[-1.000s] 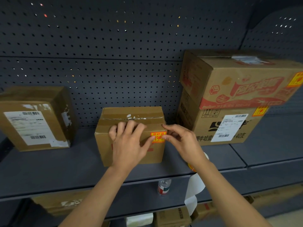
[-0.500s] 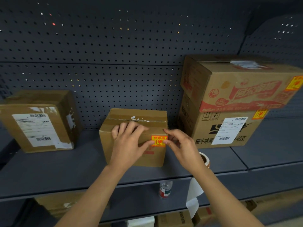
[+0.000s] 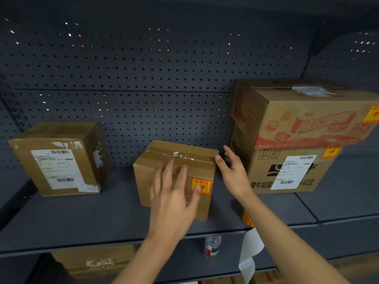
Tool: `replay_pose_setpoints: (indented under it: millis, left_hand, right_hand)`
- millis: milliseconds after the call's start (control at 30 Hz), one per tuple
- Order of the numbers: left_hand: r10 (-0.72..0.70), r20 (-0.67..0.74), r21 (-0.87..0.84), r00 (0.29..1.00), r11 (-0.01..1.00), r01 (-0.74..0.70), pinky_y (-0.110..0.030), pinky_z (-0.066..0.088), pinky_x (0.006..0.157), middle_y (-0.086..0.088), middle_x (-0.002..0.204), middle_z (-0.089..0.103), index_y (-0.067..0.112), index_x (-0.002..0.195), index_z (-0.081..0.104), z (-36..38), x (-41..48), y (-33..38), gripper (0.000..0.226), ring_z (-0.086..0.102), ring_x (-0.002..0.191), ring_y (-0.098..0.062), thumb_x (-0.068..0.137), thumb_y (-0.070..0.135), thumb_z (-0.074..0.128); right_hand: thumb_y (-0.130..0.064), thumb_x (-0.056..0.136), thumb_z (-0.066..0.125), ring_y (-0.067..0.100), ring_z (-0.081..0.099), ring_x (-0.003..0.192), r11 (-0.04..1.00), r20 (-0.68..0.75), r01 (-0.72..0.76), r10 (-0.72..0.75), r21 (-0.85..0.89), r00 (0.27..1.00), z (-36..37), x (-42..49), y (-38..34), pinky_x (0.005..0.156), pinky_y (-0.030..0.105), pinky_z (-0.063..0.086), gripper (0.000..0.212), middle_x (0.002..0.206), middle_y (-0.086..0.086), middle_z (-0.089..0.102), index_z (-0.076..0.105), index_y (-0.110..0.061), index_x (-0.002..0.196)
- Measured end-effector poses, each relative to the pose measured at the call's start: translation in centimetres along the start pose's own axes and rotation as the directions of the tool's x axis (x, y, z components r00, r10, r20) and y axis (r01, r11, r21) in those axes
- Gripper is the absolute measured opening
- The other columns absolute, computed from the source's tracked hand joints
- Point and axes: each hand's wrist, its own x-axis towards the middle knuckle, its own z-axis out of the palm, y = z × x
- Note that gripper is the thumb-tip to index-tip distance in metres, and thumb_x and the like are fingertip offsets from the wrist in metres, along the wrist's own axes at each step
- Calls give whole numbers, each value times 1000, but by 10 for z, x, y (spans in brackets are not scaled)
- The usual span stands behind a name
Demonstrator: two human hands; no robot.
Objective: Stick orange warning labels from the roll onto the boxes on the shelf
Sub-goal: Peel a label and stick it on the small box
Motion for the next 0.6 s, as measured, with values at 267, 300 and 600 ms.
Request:
replay_pose_setpoints:
  millis: [267, 300, 600]
  left_hand:
    - [-254, 307, -591, 917, 704, 393, -21, -6, 111, 7, 159, -37, 25, 152, -29, 9, -15, 30, 102, -28, 135, 3, 96, 48, 54]
    - [-253, 327, -615, 911, 675, 408, -21, -7, 111, 6, 160, -35, 24, 153, -27, 10, -12, 28, 101, -28, 134, 4, 96, 48, 53]
    - [-249, 319, -813, 914, 424, 399, -40, 29, 119, 29, 145, 47, 51, 150, 28, -7, 17, -33, 84, 44, 136, -1, 77, 77, 59]
  right_hand:
    - [-32, 104, 48, 13, 48, 125, 986, 124, -138, 126, 98, 984, 15, 18, -19, 90, 9, 35, 50, 141, 2, 50, 39, -16, 150]
    - [-33, 104, 48, 12, 50, 120, 988, 106, -122, 112, 91, 988, 15, 15, -20, 82, 7, 38, 45, 131, 0, 53, 46, -16, 146]
    - [-27, 101, 55, 3, 61, 109, 982, 133, -51, 27, 181, 991, 9, -44, -18, 96, 23, 49, 23, 111, -15, 67, 65, -27, 122]
